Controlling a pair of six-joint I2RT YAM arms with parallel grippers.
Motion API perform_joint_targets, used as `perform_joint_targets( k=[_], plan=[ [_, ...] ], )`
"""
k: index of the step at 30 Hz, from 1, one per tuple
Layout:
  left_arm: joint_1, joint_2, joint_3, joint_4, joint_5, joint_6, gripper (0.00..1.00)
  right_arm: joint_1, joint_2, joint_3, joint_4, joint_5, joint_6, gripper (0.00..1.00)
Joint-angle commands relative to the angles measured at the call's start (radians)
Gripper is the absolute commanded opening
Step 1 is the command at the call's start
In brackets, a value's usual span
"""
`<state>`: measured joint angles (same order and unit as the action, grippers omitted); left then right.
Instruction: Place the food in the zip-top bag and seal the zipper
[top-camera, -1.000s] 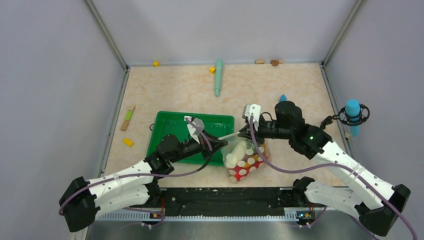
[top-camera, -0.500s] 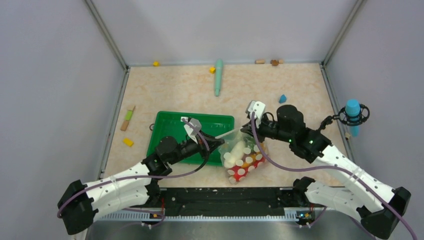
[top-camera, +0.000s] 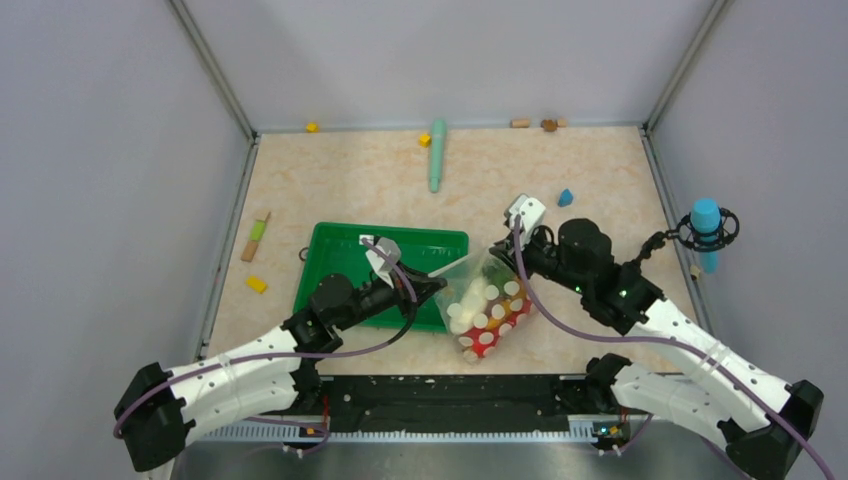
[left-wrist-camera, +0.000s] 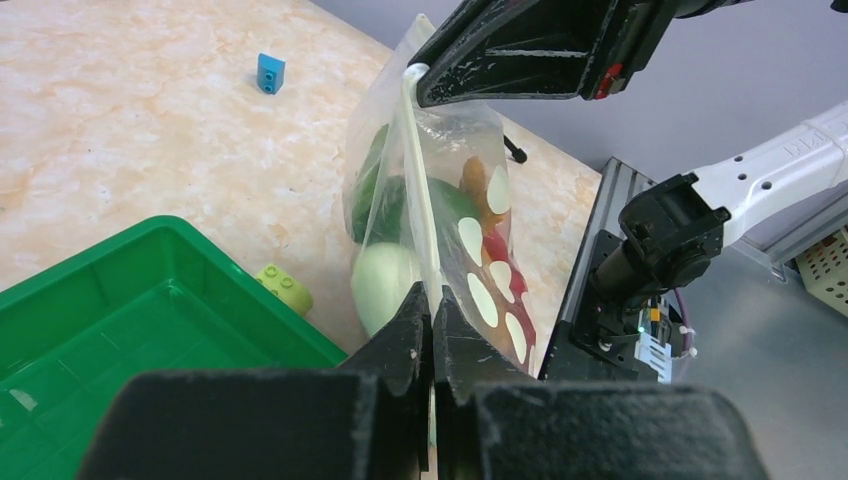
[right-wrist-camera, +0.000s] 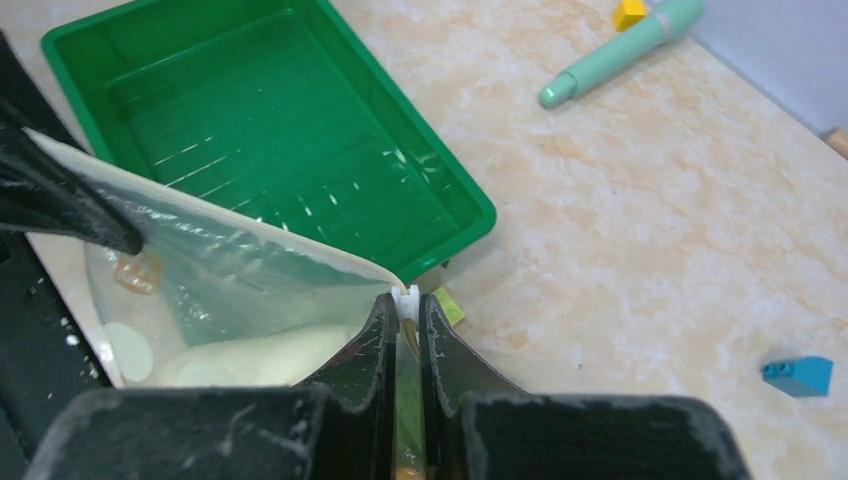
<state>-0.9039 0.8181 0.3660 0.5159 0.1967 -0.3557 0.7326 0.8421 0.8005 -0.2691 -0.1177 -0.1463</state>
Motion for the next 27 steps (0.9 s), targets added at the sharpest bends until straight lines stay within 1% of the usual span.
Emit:
perform_joint_targets(
  k=[1, 13, 18, 27],
  plan=[
    [0.002, -0.035, -0.013, 0.039, 0.018, 0.015, 0.00, -0.016, -0.039, -0.008, 0.077, 0.288, 0.027, 0.00],
    [0.002, -0.043, -0.014, 0.022, 0.032, 0.035, 0.00, -0.014, -0.063, -0.041, 0.099, 0.403, 0.048, 0.00],
    [0.002, -0.056, -0.018, 0.010, 0.018, 0.044, 0.00, -0.015, -0.062, -0.047, 0.105, 0.486, 0.021, 0.00],
    [0.002, -0.078, -0.032, -0.002, -0.009, 0.066, 0.00, -0.016, -0.087, -0.097, 0.153, 0.516, -0.138, 0.00]
  ],
)
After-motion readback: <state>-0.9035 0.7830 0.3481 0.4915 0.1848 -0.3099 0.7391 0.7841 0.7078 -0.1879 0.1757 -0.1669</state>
